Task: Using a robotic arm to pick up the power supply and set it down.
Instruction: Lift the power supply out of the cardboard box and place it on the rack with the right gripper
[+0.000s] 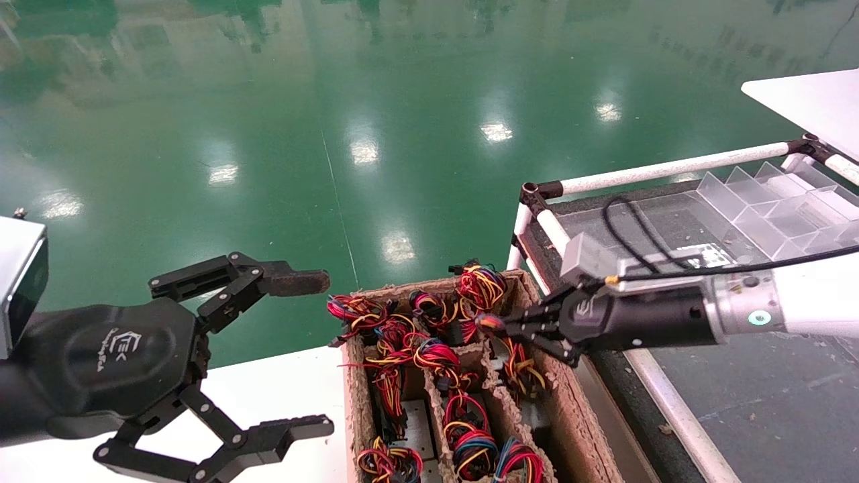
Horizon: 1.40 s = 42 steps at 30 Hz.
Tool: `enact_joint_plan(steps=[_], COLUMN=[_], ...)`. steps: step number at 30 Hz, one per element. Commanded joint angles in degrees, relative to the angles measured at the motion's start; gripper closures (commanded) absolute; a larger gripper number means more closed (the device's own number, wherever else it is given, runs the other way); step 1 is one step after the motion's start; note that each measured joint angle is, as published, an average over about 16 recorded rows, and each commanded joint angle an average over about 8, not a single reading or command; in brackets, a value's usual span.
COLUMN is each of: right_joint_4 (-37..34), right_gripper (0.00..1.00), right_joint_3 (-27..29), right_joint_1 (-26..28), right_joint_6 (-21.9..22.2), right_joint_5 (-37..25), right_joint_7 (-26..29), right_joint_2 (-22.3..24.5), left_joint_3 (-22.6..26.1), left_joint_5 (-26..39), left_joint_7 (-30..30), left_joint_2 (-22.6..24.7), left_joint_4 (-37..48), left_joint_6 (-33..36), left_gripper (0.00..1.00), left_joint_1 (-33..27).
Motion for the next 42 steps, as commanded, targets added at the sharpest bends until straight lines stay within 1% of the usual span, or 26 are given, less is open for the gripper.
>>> enact_joint_plan(steps=[1, 6, 12, 17, 24, 33, 42], right_joint_4=[0.0, 1.3, 4.6, 8.6, 15.5, 23.5, 26.4], right_gripper=[1.0, 1.0, 1.0, 1.0, 1.0, 1.0, 1.0], right_joint_3=[0.7, 3.2, 6.1, 8.2, 11.1, 13.3, 14.9], right_joint_1=[0.0, 0.1, -0.1, -0.8, -1.8, -3.7, -4.6], right_joint_6=[-0.4, -1.4, -2.4, -2.5, -1.8, 1.7, 6.5], right_joint_5=[1.0, 4.7, 9.3, 13.2, 18.5, 21.5, 22.2], right_joint_7=[-0.4, -1.1, -0.7, 0.9, 4.4, 8.1, 9.0], right_joint_2=[0.6, 2.7, 5.2, 7.7, 11.1, 13.9, 15.9], left_joint_3=[0.0, 0.0, 0.0, 0.0, 0.0, 0.0, 0.1], left_joint_5=[0.0, 0.0, 0.0, 0.0, 0.0, 0.0, 0.0], left_joint_7=[0.0, 0.0, 0.0, 0.0, 0.0, 0.0, 0.0], left_joint_2=[0.0, 0.0, 0.0, 0.0, 0.0, 0.0, 0.0], left_joint_4=[0.0, 0.0, 0.0, 0.0, 0.0, 0.0, 0.0], left_joint_6=[0.0, 0.0, 0.0, 0.0, 0.0, 0.0, 0.0], left_gripper=[0.0, 0.0, 0.0, 0.0, 0.0, 0.0, 0.0], left_joint_1=[0.0, 0.0, 0.0, 0.0, 0.0, 0.0, 0.0])
